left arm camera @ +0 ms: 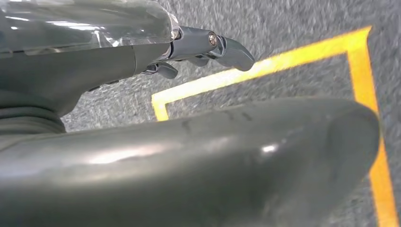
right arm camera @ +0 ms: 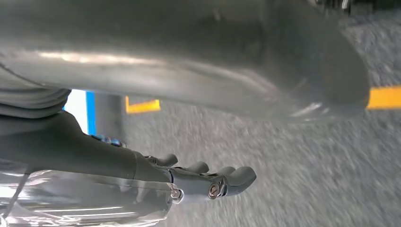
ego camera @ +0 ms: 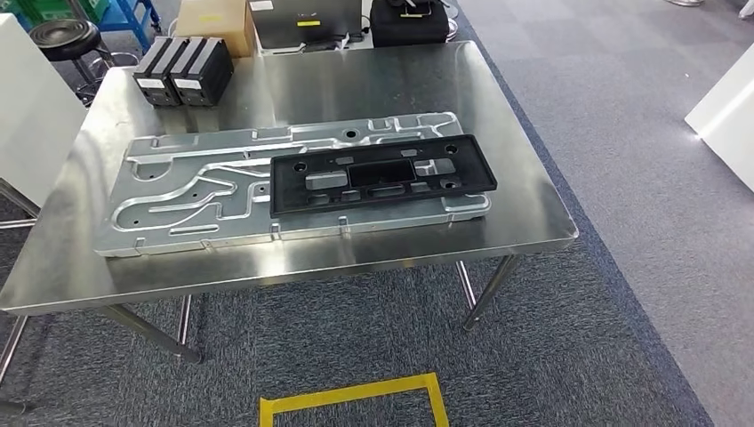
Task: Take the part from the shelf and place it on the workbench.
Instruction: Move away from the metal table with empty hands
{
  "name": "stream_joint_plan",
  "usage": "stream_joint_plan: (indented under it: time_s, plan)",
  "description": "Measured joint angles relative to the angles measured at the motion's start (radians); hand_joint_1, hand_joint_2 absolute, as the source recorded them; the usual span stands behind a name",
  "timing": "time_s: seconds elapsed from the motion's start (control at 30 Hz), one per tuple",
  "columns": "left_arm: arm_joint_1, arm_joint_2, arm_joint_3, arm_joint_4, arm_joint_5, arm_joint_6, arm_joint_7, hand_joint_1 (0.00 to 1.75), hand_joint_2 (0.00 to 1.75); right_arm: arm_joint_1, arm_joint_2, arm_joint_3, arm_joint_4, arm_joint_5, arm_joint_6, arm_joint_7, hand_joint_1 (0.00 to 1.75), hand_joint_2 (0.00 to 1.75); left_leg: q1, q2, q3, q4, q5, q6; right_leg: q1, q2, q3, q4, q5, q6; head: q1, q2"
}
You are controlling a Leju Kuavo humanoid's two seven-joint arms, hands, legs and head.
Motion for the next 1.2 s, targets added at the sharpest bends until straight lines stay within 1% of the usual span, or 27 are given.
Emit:
stream_joint_plan:
  time_s: [0.03,0.13,0.17,0.2,0.27,0.3,0.33,0.37,0.43,0.5,0.53,0.57,0.63,0.67,0.7,0.73,0.8,0.83,0.87,0.9,0.93,0.97,1.0,1.07,1.13,1.17,1.2]
  plan:
    - [-0.001,-0.004,-0.014,0.0,0.0,-0.001,0.004,0.0,0.0,-0.001,0.0,0.0,0.003,-0.004,0.016,0.012,0.0,0.0,0.0,0.0,-0.005,0.003,0.006,-0.006,0.004,0.001,0.024,-0.042,-0.01,-0.006,0.0,0.0]
    - [-0.005,-0.011,-0.056,-0.001,0.0,-0.011,0.003,0.0,0.0,0.001,0.006,0.0,0.015,-0.012,0.045,0.04,0.0,0.0,0.003,0.0,-0.016,0.009,0.013,-0.024,0.007,-0.002,0.015,-0.06,0.003,-0.026,0.0,0.0]
    - [-0.004,-0.012,-0.068,-0.001,0.0,-0.015,0.003,0.0,0.0,0.001,0.009,0.0,0.018,-0.013,0.047,0.045,0.0,0.0,0.005,-0.001,-0.024,0.024,-0.007,-0.03,0.005,-0.004,0.006,-0.062,0.013,-0.034,0.0,0.0]
    - [-0.004,-0.013,-0.078,-0.001,0.0,-0.017,0.003,0.0,0.0,0.001,0.011,0.0,0.02,-0.014,0.048,0.049,0.0,0.0,0.007,-0.002,-0.035,0.055,-0.047,-0.034,0.004,-0.006,-0.005,-0.063,0.024,-0.04,0.0,0.0]
    - [-0.004,-0.015,-0.093,-0.001,-0.002,-0.019,0.003,0.0,0.0,0.001,0.013,0.0,0.023,-0.015,0.047,0.052,0.0,0.0,0.011,-0.002,-0.064,0.165,-0.15,-0.04,0.007,-0.007,-0.032,-0.062,0.046,-0.048,0.0,0.0]
    - [-0.005,-0.015,-0.099,-0.001,-0.002,-0.02,0.003,0.0,0.0,0.001,0.013,0.0,0.024,-0.015,0.047,0.053,0.0,0.0,0.011,-0.002,-0.073,0.225,-0.186,-0.042,0.008,-0.008,-0.049,-0.061,0.057,-0.049,0.0,0.0]
    - [-0.007,-0.015,-0.104,-0.001,-0.002,-0.023,0.003,0.0,0.0,0.001,0.014,0.0,0.026,-0.017,0.047,0.052,0.0,0.0,0.012,-0.002,-0.072,0.267,-0.195,-0.044,0.009,-0.008,-0.066,-0.058,0.068,-0.048,0.0,0.0]
    - [-0.008,-0.014,-0.109,-0.001,-0.002,-0.026,0.004,0.0,0.0,0.001,0.016,-0.001,0.028,-0.019,0.045,0.048,0.0,0.0,0.012,-0.002,-0.059,0.282,-0.18,-0.044,0.009,-0.009,-0.084,-0.054,0.079,-0.047,0.0,0.0]
    - [-0.013,-0.01,-0.125,-0.001,-0.002,-0.032,0.009,0.0,0.0,0.0,0.021,-0.002,0.029,-0.026,0.041,0.028,0.0,0.0,0.012,-0.003,0.018,0.21,-0.117,-0.043,0.009,-0.009,-0.122,-0.041,0.099,-0.041,0.0,0.0]
    - [-0.02,-0.004,-0.142,-0.001,-0.002,-0.033,0.014,0.0,0.0,-0.003,0.026,-0.004,0.032,-0.029,0.04,0.012,0.0,0.0,0.009,-0.003,0.129,0.059,-0.112,-0.035,0.01,-0.009,-0.148,-0.027,0.115,-0.032,0.0,0.0]
    - [-0.022,-0.001,-0.148,-0.001,-0.002,-0.032,0.016,0.0,0.0,-0.005,0.027,-0.004,0.034,-0.029,0.042,0.013,0.0,0.0,0.007,-0.004,0.163,0.004,-0.125,-0.029,0.011,-0.01,-0.153,-0.023,0.123,-0.027,0.0,0.0]
    - [-0.023,0.002,-0.154,-0.001,-0.002,-0.031,0.019,0.0,0.0,-0.006,0.029,-0.004,0.036,-0.028,0.044,0.018,0.0,0.0,0.004,-0.004,0.18,-0.027,-0.136,-0.023,0.011,-0.01,-0.156,-0.022,0.131,-0.021,0.0,0.0]
    - [-0.021,0.006,-0.163,-0.001,-0.002,-0.03,0.022,0.0,0.0,-0.007,0.031,-0.004,0.039,-0.027,0.048,0.032,0.0,0.0,0.004,-0.003,0.17,-0.032,-0.124,-0.008,0.008,-0.01,-0.157,-0.025,0.147,-0.01,0.0,0.0]
    - [-0.021,0.008,-0.168,-0.001,-0.002,-0.03,0.023,0.0,0.0,-0.007,0.031,-0.004,0.041,-0.026,0.049,0.037,0.0,0.0,0.005,-0.001,0.161,-0.032,-0.113,0.0,0.007,-0.008,-0.163,-0.02,0.137,-0.004,0.0,0.0]
    - [-0.02,0.009,-0.173,-0.001,-0.002,-0.03,0.023,0.0,0.0,-0.006,0.031,-0.004,0.042,-0.025,0.049,0.04,0.0,0.0,0.006,0.001,0.149,-0.034,-0.1,0.008,0.005,-0.006,-0.172,0.002,0.105,0.001,0.0,0.0]
    - [-0.02,0.011,-0.177,-0.001,-0.002,-0.03,0.024,0.0,0.0,-0.006,0.031,-0.004,0.044,-0.025,0.049,0.041,0.0,0.0,0.007,0.003,0.135,-0.035,-0.087,0.014,0.003,-0.004,-0.184,0.042,0.055,0.005,0.0,0.0]
    - [-0.02,0.014,-0.18,-0.001,-0.002,-0.029,0.024,0.0,0.0,-0.006,0.033,-0.004,0.046,-0.025,0.049,0.042,0.0,0.0,0.004,0.004,0.103,-0.033,-0.063,0.02,0.0,-0.003,-0.21,0.164,-0.048,0.012,0.0,0.0]
    - [-0.02,0.015,-0.181,-0.001,-0.001,-0.029,0.024,0.0,0.0,-0.006,0.033,-0.004,0.047,-0.025,0.049,0.043,0.0,0.0,0.003,0.004,0.086,-0.031,-0.051,0.02,-0.001,-0.003,-0.215,0.22,-0.065,0.014,0.0,0.0]
    - [-0.02,0.015,-0.182,-0.001,0.0,-0.029,0.024,0.0,0.0,-0.006,0.034,-0.004,0.048,-0.025,0.05,0.043,0.0,0.0,0.001,0.005,0.069,-0.028,-0.039,0.019,-0.001,-0.003,-0.208,0.252,-0.056,0.015,0.0,0.0]
    - [-0.02,0.016,-0.183,-0.001,0.0,-0.029,0.024,0.0,0.0,-0.007,0.034,-0.004,0.049,-0.025,0.05,0.043,0.0,0.0,0.0,0.005,0.05,-0.023,-0.028,0.018,-0.001,-0.003,-0.187,0.255,-0.029,0.014,0.0,0.0]
    - [-0.02,0.016,-0.185,-0.001,0.0,-0.029,0.024,0.0,0.0,-0.007,0.034,-0.004,0.049,-0.025,0.05,0.043,0.0,0.0,-0.001,0.006,0.033,-0.018,-0.018,0.016,-0.001,-0.003,-0.149,0.221,0.003,0.011,0.0,0.0]
    - [-0.02,0.016,-0.186,-0.001,0.0,-0.029,0.024,0.0,0.0,-0.008,0.034,-0.004,0.049,-0.025,0.049,0.043,0.0,0.0,-0.001,0.005,0.019,-0.012,-0.01,0.013,0.001,-0.003,-0.092,0.155,0.019,0.005,0.0,0.0]
    - [-0.02,0.015,-0.187,-0.001,0.0,-0.029,0.024,0.0,0.0,-0.009,0.034,-0.004,0.049,-0.025,0.049,0.043,0.0,0.0,-0.002,0.005,0.007,-0.006,-0.003,0.01,0.004,-0.003,-0.031,0.072,0.016,-0.002,0.0,0.0]
    - [-0.019,0.016,-0.189,-0.001,0.0,-0.029,0.023,0.0,0.0,-0.012,0.035,-0.004,0.049,-0.024,0.049,0.043,0.0,0.0,-0.003,0.005,-0.007,0.0,0.013,0.0,0.01,-0.003,0.05,-0.054,-0.015,-0.012,0.0,0.0]
    - [-0.019,0.016,-0.19,-0.001,0.0,-0.029,0.023,0.0,0.0,-0.013,0.035,-0.003,0.05,-0.024,0.049,0.042,0.0,0.0,-0.002,0.006,-0.014,0.0,0.032,-0.012,0.014,-0.003,0.054,-0.084,-0.016,-0.02,0.0,0.0]
    - [-0.019,0.018,-0.192,-0.001,0.0,-0.029,0.024,0.0,0.0,-0.013,0.037,-0.003,0.051,-0.024,0.049,0.042,0.0,0.0,0.0,0.004,-0.02,0.003,0.029,-0.018,0.013,-0.005,0.045,-0.085,-0.006,-0.026,0.0,0.0]
    - [-0.017,0.019,-0.193,-0.001,0.0,-0.029,0.024,0.0,0.0,-0.013,0.038,-0.003,0.052,-0.024,0.049,0.043,0.0,0.0,0.001,0.002,-0.028,0.017,0.008,-0.023,0.011,-0.008,0.034,-0.087,0.007,-0.033,0.0,0.0]
